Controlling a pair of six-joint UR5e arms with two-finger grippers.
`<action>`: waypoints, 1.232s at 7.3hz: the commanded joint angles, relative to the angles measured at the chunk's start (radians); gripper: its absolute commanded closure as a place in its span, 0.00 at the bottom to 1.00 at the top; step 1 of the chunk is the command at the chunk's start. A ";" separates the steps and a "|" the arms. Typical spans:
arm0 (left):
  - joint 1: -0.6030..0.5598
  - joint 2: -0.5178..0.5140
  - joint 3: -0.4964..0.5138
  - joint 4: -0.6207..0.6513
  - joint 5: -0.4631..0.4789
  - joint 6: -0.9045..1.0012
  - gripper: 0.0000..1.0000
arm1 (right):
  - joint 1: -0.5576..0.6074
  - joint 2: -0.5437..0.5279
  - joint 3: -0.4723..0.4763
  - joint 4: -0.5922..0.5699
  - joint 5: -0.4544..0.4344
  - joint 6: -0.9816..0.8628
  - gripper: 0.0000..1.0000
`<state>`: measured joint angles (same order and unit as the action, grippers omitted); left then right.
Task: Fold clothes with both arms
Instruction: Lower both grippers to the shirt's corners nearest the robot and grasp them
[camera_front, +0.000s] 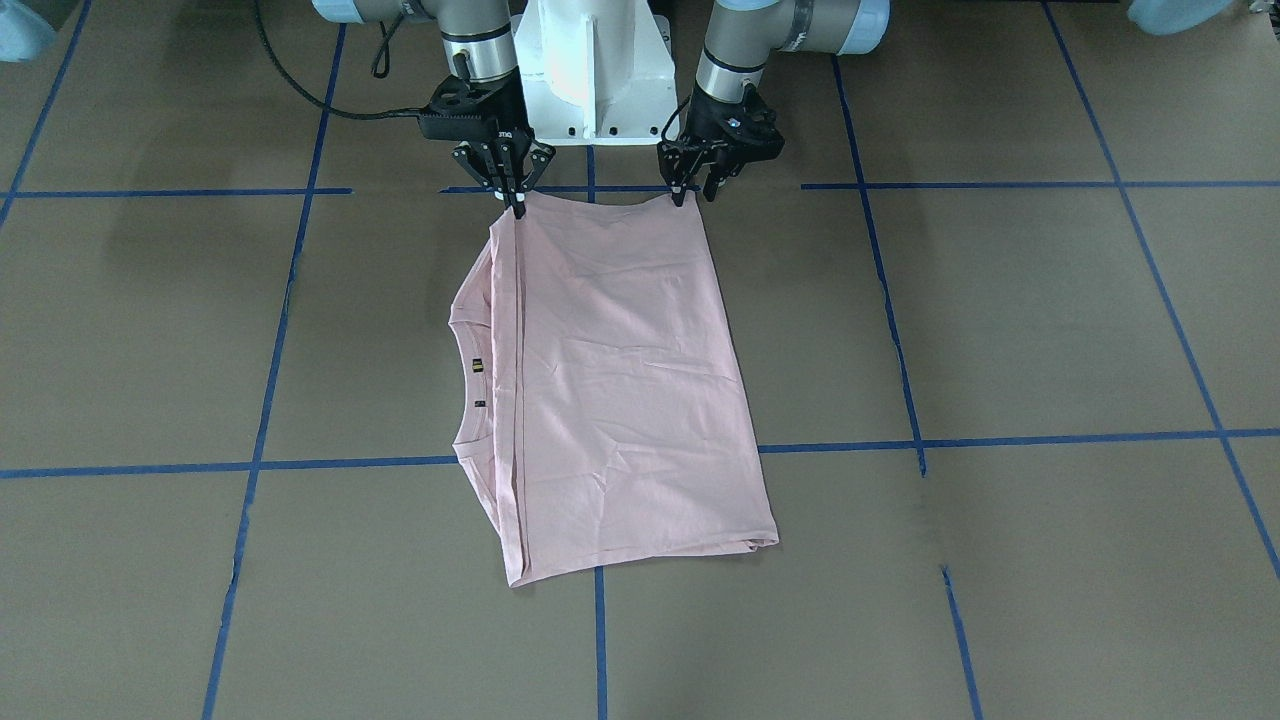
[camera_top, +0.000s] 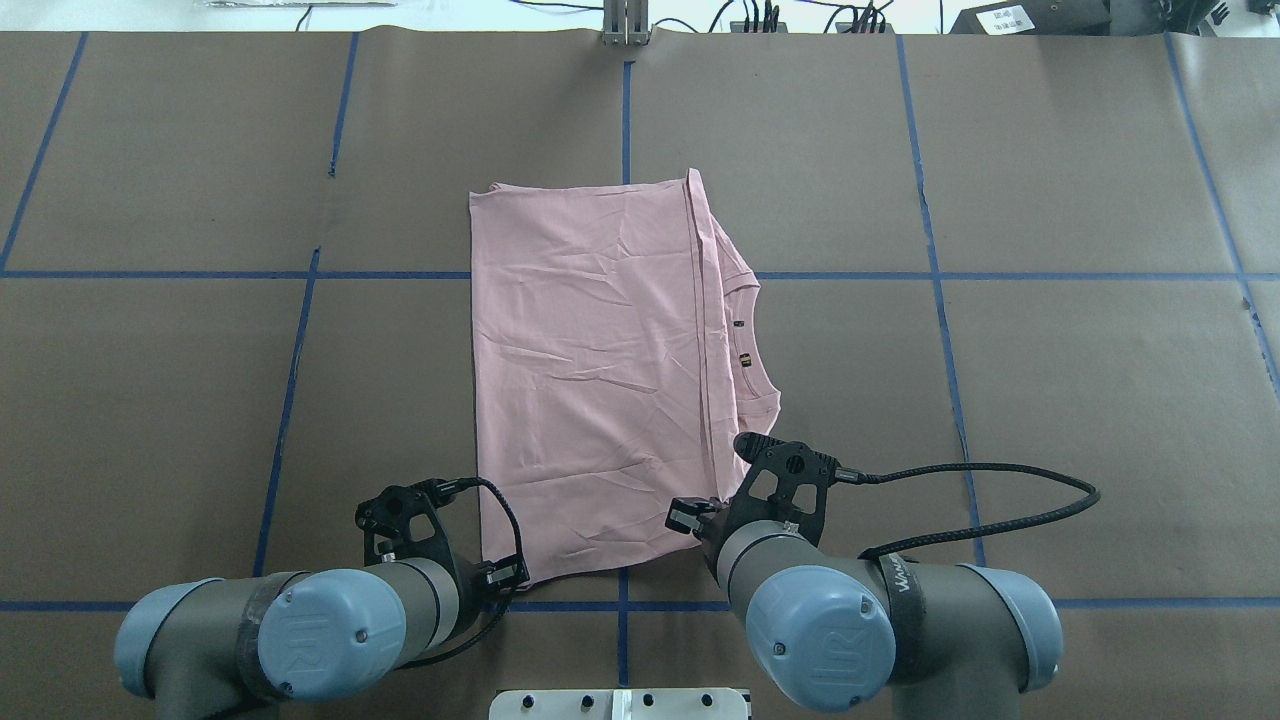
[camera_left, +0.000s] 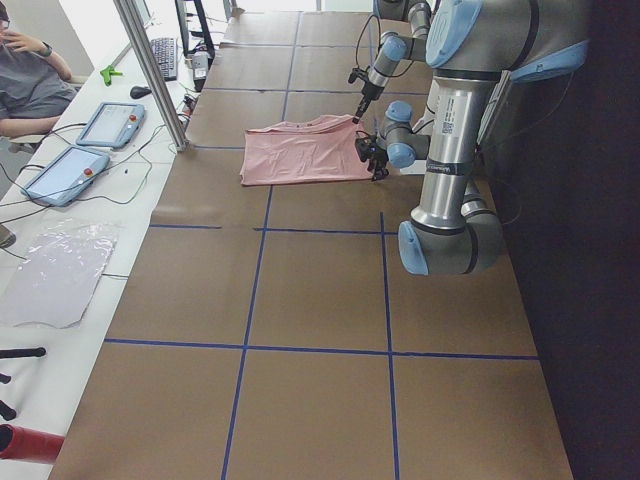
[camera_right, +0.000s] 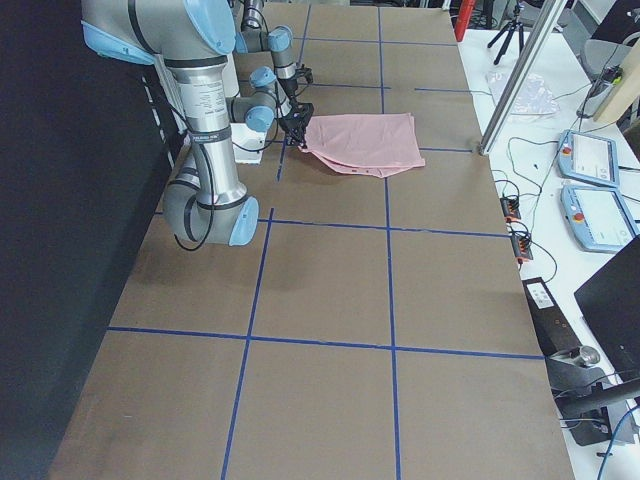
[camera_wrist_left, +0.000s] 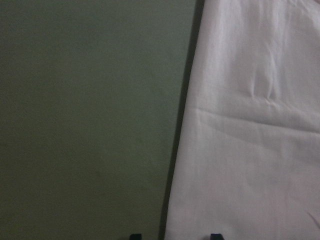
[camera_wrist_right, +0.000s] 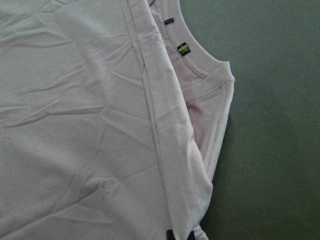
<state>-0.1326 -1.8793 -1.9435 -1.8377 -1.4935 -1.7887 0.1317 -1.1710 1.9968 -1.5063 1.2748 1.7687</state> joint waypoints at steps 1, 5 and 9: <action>0.014 -0.004 0.003 -0.002 0.001 0.000 0.48 | 0.000 0.001 0.000 0.000 0.000 0.000 1.00; 0.016 -0.012 0.025 -0.011 -0.001 0.002 0.90 | 0.000 0.001 0.000 0.000 0.000 0.000 1.00; 0.008 -0.009 -0.032 0.003 -0.001 0.064 1.00 | 0.000 0.001 0.007 0.000 0.000 0.000 1.00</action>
<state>-0.1189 -1.8899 -1.9464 -1.8408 -1.4941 -1.7690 0.1319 -1.1704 2.0003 -1.5062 1.2747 1.7687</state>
